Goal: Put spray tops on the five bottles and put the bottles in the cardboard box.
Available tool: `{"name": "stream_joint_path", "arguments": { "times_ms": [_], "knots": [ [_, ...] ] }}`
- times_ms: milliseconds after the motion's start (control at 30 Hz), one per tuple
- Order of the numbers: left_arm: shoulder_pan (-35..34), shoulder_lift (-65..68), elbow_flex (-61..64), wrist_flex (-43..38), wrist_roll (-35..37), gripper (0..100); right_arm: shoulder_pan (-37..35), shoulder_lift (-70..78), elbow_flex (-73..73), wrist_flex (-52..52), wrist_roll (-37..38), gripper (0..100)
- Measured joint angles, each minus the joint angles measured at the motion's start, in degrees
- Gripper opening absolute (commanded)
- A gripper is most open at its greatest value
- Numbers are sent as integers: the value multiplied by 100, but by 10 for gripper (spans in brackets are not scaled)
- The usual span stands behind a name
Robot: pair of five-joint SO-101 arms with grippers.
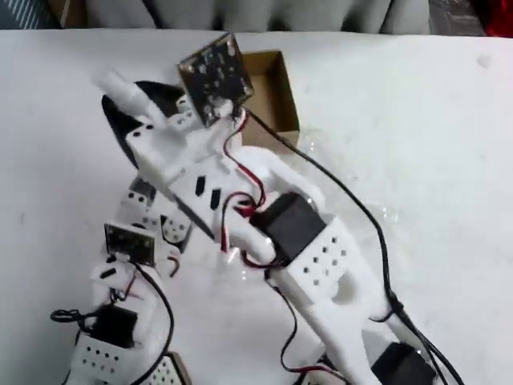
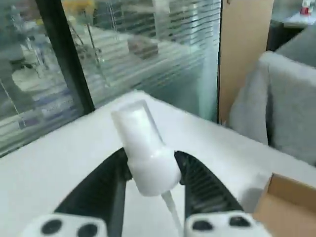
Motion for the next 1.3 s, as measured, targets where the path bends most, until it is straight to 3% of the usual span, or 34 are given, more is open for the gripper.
{"name": "stream_joint_path", "arguments": {
  "times_ms": [233, 600, 833, 1000, 1300],
  "knots": [
    [0, 0, 0, 0, 0, 22, -18, 853, -1407, 1679, 0, 15],
    [-18, 0, 0, 0, 413, 22, 18, 1336, -2681, 3323, 352, 15],
    [-229, 0, 0, 0, 422, 22, 0, 1538, -2778, 3789, 932, 26],
    [-246, 0, 0, 0, 422, 22, 9, 1547, -2778, 3815, 1011, 158],
    [-246, 0, 0, 0, 422, 22, 0, 1556, -2778, 3815, 1011, 170]
  ]
}}
